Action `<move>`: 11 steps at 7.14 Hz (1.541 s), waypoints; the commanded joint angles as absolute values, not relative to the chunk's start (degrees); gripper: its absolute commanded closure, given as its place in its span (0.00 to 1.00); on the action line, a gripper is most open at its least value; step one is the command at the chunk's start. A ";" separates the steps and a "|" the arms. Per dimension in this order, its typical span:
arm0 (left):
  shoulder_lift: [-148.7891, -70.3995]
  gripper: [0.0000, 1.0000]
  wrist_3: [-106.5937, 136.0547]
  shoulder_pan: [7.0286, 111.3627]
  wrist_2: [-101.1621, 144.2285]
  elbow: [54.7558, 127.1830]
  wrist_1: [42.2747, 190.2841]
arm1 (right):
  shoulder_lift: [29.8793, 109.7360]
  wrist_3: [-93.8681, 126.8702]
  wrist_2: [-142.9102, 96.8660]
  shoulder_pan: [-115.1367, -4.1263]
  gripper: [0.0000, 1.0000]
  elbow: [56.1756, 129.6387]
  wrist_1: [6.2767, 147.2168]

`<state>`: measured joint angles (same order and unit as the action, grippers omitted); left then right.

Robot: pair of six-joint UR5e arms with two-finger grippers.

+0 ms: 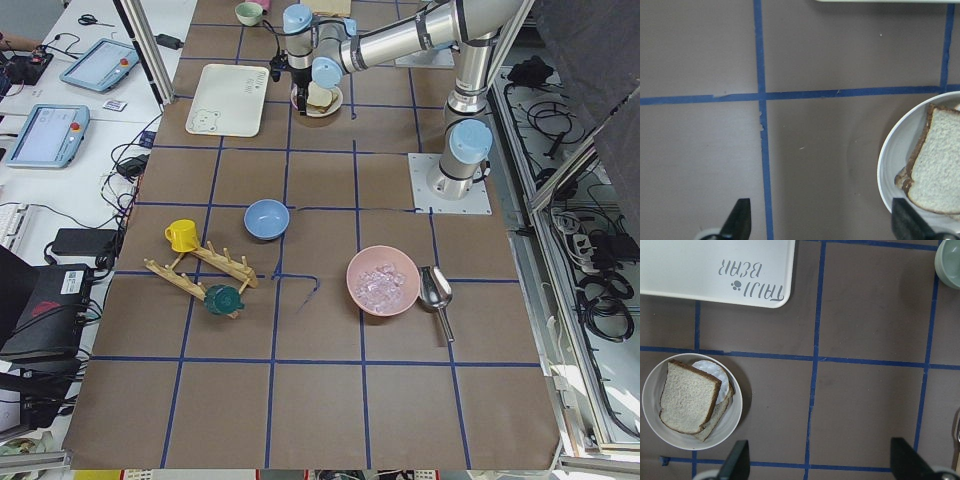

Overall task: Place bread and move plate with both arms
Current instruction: 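Reach the left gripper to the white plate rim and grip it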

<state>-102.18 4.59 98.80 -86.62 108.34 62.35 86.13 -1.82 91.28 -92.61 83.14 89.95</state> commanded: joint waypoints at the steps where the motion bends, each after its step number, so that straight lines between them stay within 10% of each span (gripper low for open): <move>1: -104.57 0.26 6.66 102.02 -86.48 109.42 60.73 | 86.13 -1.85 91.32 -92.55 0.00 83.14 89.91; 10: -110.48 0.41 5.98 103.97 -83.32 110.39 54.76 | 86.13 -1.85 91.49 -92.55 0.00 83.14 89.47; 11: -110.57 0.57 5.98 103.97 -83.23 110.39 54.84 | 86.13 -1.85 91.49 -92.55 0.00 83.14 89.39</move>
<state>-110.48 5.98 103.96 -83.33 110.43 54.78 86.13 -1.85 91.46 -92.55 83.15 89.47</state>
